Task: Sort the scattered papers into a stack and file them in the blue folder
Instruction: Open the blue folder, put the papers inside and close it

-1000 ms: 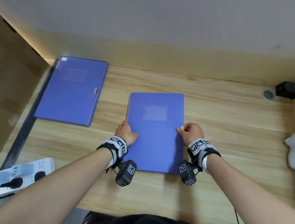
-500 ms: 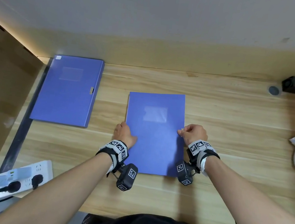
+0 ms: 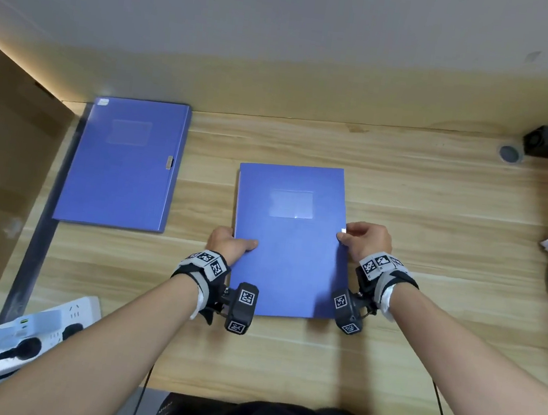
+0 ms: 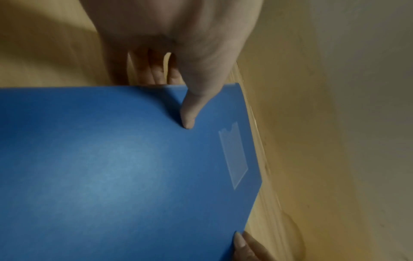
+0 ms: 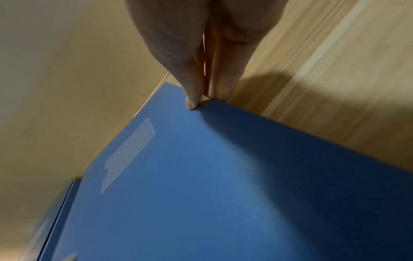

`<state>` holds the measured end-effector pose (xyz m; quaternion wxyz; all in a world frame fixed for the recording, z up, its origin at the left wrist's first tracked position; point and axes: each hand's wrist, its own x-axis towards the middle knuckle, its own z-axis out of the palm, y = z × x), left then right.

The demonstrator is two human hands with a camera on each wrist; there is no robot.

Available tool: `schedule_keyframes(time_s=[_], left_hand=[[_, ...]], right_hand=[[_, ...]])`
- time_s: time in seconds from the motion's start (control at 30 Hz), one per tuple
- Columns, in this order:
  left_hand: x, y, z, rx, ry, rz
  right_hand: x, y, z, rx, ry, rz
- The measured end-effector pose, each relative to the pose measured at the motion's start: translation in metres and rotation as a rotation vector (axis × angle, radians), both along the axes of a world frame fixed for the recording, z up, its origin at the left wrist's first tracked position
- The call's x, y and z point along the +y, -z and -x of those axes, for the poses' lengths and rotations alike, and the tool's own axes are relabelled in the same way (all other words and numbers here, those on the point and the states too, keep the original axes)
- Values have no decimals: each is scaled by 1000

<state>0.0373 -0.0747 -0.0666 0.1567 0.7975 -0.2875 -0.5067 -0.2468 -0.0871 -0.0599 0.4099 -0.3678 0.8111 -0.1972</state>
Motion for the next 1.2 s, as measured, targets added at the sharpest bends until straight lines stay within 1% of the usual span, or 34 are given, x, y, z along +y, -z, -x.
schedule_keyframes(time_s=[0.1,0.23,0.37,0.53,0.6,0.7,0.8,0.93,1.1,1.2], left_hand=[[5,-20,-8,140,-91,82],[6,-43,-33,236,-144,169],[-2,-61,-84,331,-194,245],[-11,-75,-157,386,-260,293],[-14,-77,-186,399,-275,298],[-25,-79,-230,376,-300,298],[-46,-82,-270,329,-268,313],[-79,-84,-313,244,-215,385],[-110,-77,-344,148,-179,407],[-121,-62,-355,67,-141,387]], right_hand=[[5,0,-11,-52,46,1],[13,-3,-45,-100,56,20],[7,-8,-89,-208,54,88],[-14,-14,-156,-302,-42,125],[-23,-15,-186,-342,-114,129],[-39,-18,-230,-347,-211,151],[-59,-12,-269,-368,-202,143],[-89,-2,-319,-360,-176,151],[-121,3,-358,-326,-196,187],[-126,3,-372,-333,-235,206]])
